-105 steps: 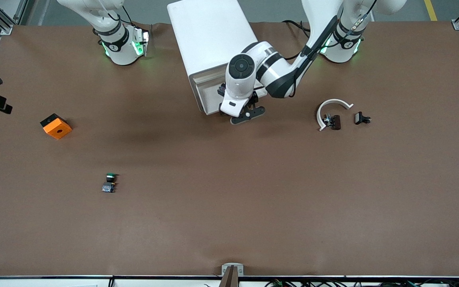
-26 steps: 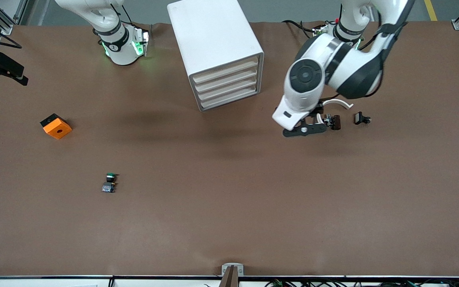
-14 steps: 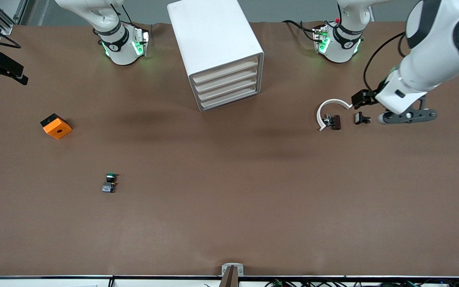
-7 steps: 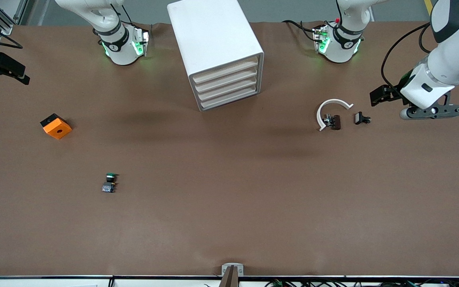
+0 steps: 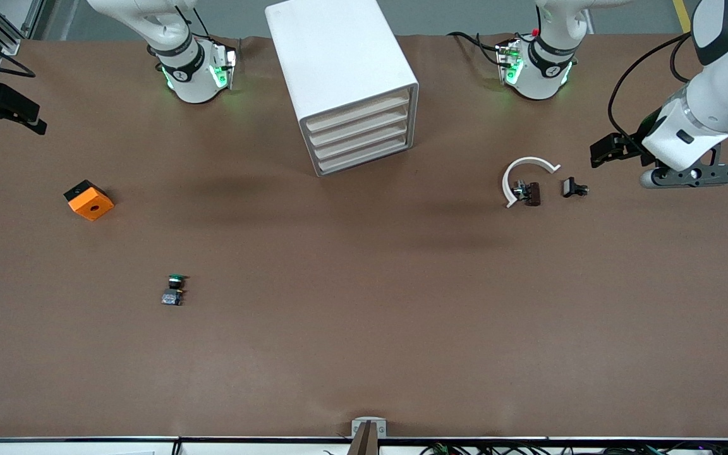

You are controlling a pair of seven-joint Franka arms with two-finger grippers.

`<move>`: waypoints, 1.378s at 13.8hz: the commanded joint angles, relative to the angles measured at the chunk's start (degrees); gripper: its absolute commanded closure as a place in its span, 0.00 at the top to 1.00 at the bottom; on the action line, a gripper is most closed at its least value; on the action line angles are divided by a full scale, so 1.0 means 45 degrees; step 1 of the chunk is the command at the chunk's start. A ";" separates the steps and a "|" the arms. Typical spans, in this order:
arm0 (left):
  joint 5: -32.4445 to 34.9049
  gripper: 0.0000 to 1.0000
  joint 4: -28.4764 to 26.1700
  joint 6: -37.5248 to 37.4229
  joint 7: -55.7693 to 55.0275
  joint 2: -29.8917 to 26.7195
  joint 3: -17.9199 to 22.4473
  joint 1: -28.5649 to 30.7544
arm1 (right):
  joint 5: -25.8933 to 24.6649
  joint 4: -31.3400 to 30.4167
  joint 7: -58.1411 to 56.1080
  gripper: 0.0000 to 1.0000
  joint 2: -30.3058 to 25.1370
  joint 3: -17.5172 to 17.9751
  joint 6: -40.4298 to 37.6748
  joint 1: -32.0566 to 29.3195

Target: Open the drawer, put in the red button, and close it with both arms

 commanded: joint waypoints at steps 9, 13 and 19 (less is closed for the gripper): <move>-0.0194 1.00 -0.0261 0.0711 0.0226 -0.0189 0.0880 -0.0684 | 0.0289 -0.0265 0.0175 1.00 -0.0146 0.0024 -0.0033 0.0082; -0.0194 1.00 -0.0261 0.0907 0.0187 -0.0169 0.0464 -0.0346 | 0.0525 -0.0265 0.0156 1.00 -0.0146 -0.0015 0.0338 0.0004; -0.0057 1.00 0.0051 0.1335 0.0109 -0.0189 0.0425 -0.0346 | 0.0525 -0.0265 0.0156 1.00 -0.0146 0.0024 0.0418 0.0082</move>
